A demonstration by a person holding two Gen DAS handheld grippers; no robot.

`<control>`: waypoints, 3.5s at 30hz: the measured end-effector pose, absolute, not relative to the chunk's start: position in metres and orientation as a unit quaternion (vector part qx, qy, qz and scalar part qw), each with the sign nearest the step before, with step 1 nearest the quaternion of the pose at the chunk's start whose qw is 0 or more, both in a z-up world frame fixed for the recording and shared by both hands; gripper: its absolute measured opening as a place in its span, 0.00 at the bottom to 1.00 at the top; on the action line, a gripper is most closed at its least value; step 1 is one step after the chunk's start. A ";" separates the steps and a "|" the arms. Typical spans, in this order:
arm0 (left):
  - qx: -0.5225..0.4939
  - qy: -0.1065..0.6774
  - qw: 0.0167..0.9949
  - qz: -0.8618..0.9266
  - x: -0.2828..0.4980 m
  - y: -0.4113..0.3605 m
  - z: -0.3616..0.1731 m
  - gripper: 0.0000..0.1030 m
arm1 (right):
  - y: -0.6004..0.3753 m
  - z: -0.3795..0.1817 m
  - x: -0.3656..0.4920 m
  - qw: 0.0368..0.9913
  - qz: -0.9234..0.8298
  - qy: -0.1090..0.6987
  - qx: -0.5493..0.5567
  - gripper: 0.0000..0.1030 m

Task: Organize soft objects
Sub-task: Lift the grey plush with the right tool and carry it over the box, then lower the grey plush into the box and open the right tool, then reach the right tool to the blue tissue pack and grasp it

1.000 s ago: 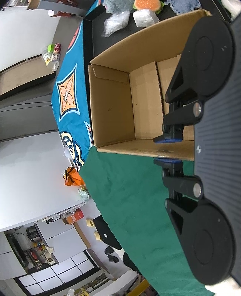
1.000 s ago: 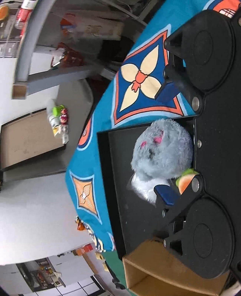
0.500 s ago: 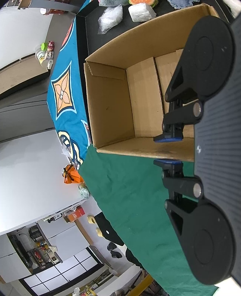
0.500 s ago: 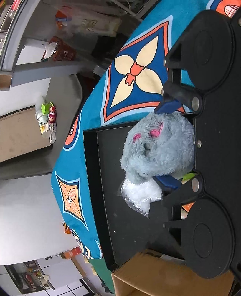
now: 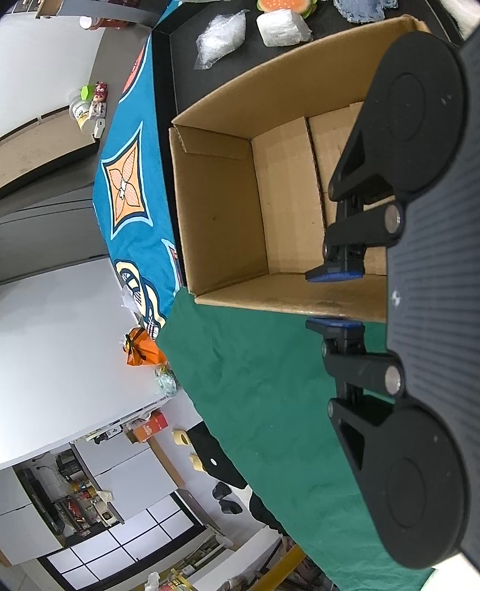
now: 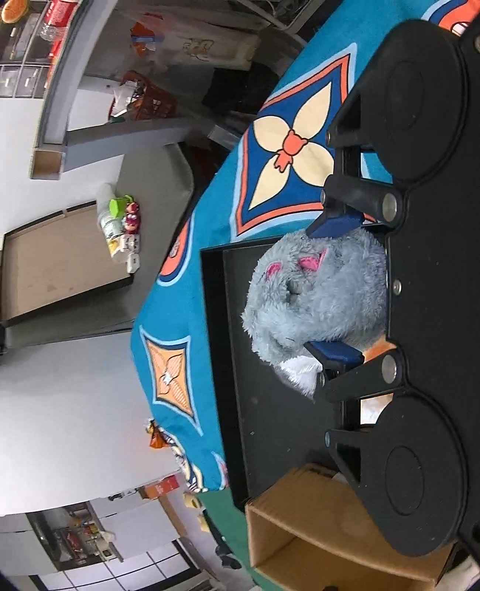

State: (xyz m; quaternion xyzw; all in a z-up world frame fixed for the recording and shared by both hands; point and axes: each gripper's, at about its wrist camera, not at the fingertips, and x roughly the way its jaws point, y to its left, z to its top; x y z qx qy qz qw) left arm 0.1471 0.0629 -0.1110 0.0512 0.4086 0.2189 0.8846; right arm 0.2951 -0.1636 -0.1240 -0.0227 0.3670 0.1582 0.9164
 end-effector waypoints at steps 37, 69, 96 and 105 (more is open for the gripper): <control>-0.003 0.391 0.902 0.185 0.126 0.072 -0.110 0.33 | -0.058 -0.065 0.246 0.906 0.291 0.306 0.006 0.54; 0.013 0.393 0.905 0.161 0.124 0.082 -0.108 0.07 | -0.017 -0.088 0.230 0.877 0.341 0.339 -0.009 0.72; 0.040 0.401 0.895 0.191 0.120 0.058 -0.098 0.55 | -0.127 -0.118 0.219 0.892 0.242 0.382 0.018 0.72; 0.044 0.411 0.889 0.196 0.124 0.047 -0.100 0.60 | -0.150 -0.133 0.224 0.893 0.215 0.395 0.017 0.72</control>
